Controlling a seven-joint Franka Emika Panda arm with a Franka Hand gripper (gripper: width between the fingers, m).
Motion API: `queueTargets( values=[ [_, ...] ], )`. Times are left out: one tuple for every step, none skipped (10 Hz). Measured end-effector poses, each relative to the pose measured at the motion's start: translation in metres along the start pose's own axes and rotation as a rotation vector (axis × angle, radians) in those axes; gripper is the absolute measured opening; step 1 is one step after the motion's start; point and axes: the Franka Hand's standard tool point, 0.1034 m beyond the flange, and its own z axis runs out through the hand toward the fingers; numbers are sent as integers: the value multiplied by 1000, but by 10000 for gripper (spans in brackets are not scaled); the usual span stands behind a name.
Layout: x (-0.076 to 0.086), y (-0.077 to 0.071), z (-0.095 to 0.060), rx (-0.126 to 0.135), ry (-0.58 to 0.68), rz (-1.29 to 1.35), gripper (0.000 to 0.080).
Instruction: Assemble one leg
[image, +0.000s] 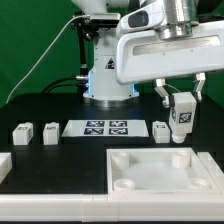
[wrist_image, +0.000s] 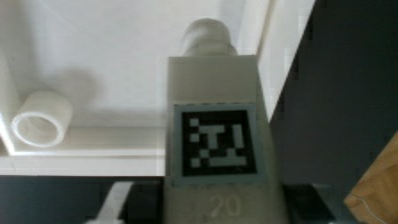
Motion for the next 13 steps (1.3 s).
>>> queueTargets(
  values=[
    [0, 3, 0, -10, 45, 0, 294],
    [-2, 3, 3, -9, 35, -1, 294],
    [13, 5, 6, -8, 49, -11, 294],
    [35, 9, 12, -5, 67, -19, 294],
    [50, 9, 18, 3, 71, -14, 294],
    [60, 6, 23, 10, 71, -12, 294],
    [66, 3, 28, 15, 77, -7, 294],
    [66, 3, 32, 14, 87, -10, 294],
    [68, 6, 31, 3, 129, -11, 294],
    [65, 5, 32, 5, 118, -11, 294],
    [68, 7, 31, -1, 144, -11, 294],
    [67, 9, 33, -8, 170, -11, 294],
    [65, 8, 33, -8, 167, -11, 294]
  ],
)
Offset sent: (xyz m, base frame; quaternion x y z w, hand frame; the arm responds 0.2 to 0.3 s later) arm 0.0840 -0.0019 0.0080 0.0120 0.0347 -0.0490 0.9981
